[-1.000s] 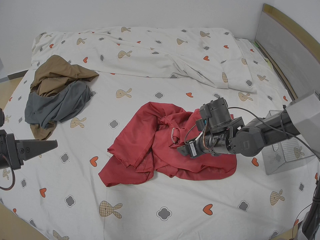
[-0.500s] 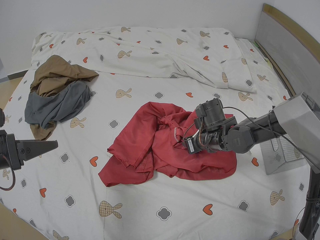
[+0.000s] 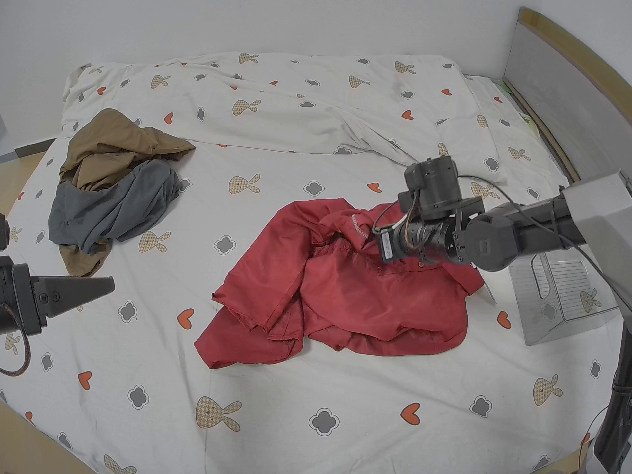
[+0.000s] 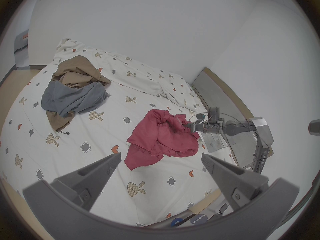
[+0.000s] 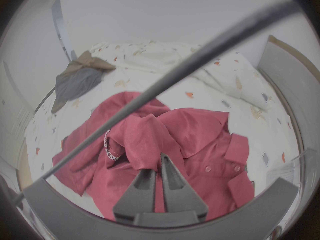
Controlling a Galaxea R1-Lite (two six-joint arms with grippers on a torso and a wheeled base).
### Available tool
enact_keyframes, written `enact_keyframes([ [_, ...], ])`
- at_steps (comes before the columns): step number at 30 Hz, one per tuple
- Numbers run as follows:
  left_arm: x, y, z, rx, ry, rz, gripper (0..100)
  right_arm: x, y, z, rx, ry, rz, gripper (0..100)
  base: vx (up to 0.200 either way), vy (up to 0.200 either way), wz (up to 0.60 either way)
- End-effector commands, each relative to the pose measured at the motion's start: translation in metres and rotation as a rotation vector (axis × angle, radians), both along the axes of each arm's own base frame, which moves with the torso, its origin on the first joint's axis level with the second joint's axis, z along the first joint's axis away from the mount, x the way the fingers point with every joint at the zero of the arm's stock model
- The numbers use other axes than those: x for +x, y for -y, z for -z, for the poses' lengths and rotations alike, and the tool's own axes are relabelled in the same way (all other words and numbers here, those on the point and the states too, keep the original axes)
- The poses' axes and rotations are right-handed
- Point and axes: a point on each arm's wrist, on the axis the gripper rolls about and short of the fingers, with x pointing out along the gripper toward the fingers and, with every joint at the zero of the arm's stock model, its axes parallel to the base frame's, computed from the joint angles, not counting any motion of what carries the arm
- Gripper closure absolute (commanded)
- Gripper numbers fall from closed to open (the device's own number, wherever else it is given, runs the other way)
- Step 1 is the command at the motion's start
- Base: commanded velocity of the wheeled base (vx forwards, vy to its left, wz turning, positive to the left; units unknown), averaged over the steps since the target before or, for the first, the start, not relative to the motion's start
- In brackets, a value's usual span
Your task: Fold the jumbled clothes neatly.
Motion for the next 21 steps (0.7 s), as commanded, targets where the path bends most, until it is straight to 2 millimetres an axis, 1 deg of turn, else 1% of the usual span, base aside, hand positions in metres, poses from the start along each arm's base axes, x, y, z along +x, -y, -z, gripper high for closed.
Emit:
enact_keyframes([
  [1,0.001,0.000,0.001,0.000,-0.005,0.000,0,0.015,0.017,-0.030,0.038,0.094,0.073,100,0.000,0.000,0.00],
  [4,0.001,0.000,0.001,0.000,-0.005,0.000,0,0.019,0.020,-0.035,0.048,0.111,0.083,100,0.000,0.000,0.00],
  [5,0.001,0.000,0.001,0.000,-0.004,0.000,0,0.025,0.024,-0.047,0.067,0.151,0.096,100,0.000,0.000,0.00],
  [7,0.000,0.001,0.000,0.000,-0.002,0.006,0,0.029,0.025,-0.052,0.077,0.170,0.102,100,0.000,0.000,0.00],
  [8,0.000,0.001,0.000,0.000,-0.002,0.009,0,0.030,0.025,-0.052,0.078,0.173,0.104,100,0.000,0.000,0.00],
  [12,0.000,0.002,0.001,0.000,-0.005,0.015,0,0.050,0.017,-0.039,0.103,0.175,0.119,100,0.000,0.000,0.00],
  [16,-0.001,0.003,0.002,0.002,-0.006,0.025,0,0.068,0.007,-0.039,0.187,0.213,0.150,100,0.000,0.000,0.00],
  [18,-0.001,0.004,0.002,0.002,-0.008,0.033,0,0.078,0.003,-0.037,0.192,0.243,0.183,100,0.000,0.000,0.00],
  [19,-0.001,0.005,0.003,0.003,-0.011,0.037,0,0.082,0.002,-0.027,0.178,0.232,0.201,0,0.000,0.000,0.00],
  [20,-0.001,0.005,0.003,0.003,-0.011,0.040,0,0.084,0.001,-0.018,0.166,0.220,0.208,0,0.000,0.000,0.00],
  [21,0.000,0.006,0.005,0.004,-0.020,0.045,0,0.091,-0.001,0.003,0.139,0.187,0.222,0,0.000,0.000,0.00],
])
